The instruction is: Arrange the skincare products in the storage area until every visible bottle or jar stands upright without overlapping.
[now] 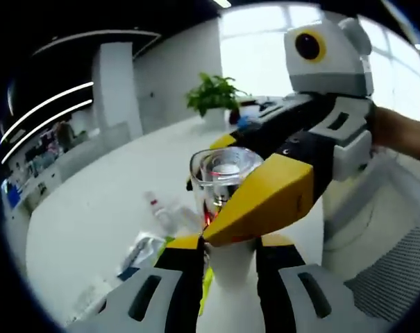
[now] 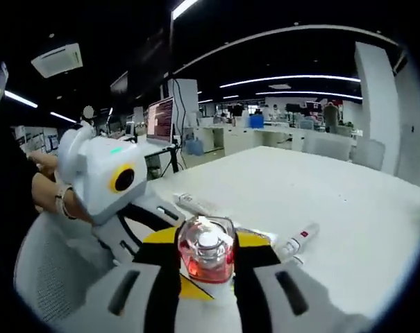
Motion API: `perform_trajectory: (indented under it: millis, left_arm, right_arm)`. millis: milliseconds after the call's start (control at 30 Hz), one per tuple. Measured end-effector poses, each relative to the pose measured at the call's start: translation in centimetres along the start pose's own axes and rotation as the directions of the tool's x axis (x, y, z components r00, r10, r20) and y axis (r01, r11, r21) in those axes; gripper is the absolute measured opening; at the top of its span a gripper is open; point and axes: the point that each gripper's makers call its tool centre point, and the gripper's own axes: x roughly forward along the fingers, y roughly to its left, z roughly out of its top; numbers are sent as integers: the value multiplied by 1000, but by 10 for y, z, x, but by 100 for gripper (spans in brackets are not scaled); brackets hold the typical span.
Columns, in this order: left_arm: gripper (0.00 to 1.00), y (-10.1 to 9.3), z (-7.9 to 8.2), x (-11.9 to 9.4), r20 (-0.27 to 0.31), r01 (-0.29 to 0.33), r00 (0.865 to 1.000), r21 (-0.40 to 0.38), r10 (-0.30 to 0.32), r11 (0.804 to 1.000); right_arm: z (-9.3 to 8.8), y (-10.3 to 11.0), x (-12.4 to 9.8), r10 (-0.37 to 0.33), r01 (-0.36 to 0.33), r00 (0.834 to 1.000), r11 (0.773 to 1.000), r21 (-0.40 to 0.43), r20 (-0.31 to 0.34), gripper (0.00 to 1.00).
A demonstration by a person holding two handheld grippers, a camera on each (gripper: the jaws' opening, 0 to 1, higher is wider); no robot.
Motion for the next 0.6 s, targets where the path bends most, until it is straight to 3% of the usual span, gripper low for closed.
perform_trajectory:
  millis: [267, 533, 600]
  left_arm:
    - [26, 1, -4, -3, -6, 2, 1000, 24, -1, 1000]
    - [27, -4, -5, -3, -4, 23, 1000, 54, -23, 998]
    - [27, -6, -5, -5, -1, 40, 999, 91, -40, 995]
  right_arm:
    - [-4, 4, 3, 89, -90, 996, 996, -24, -25, 27]
    - [-6, 8, 1, 120, -122, 992, 992, -40, -43, 27]
    - [-6, 10, 0, 157, -160, 987, 985, -64, -45, 27]
